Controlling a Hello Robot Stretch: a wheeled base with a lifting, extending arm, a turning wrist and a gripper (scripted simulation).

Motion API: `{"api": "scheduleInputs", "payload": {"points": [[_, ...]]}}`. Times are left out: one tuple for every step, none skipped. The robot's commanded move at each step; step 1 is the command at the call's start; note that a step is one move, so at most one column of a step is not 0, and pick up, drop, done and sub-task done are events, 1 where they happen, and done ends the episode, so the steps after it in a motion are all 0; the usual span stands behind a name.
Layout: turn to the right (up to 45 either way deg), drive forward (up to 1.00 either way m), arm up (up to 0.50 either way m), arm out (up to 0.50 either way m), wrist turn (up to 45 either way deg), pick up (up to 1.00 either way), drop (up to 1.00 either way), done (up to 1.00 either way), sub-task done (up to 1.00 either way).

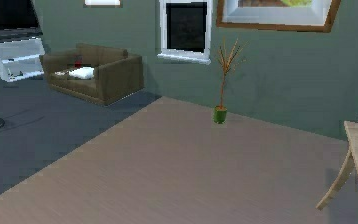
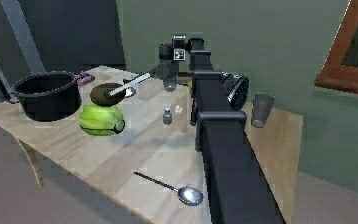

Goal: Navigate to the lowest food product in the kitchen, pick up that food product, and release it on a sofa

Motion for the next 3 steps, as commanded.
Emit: {"api": "scheduleInputs", "payload": {"points": [[0.0,0.00,0.00,0.00,-45.0,0.00,0.00,0.00,0.00],[0.0,0.00,0.00,0.00,-18.0,0.00,0.00,0.00,0.00],[0.0,0.00,0.00,-0.46,0.0,0.00,0.00,0.00,0.00]]}}
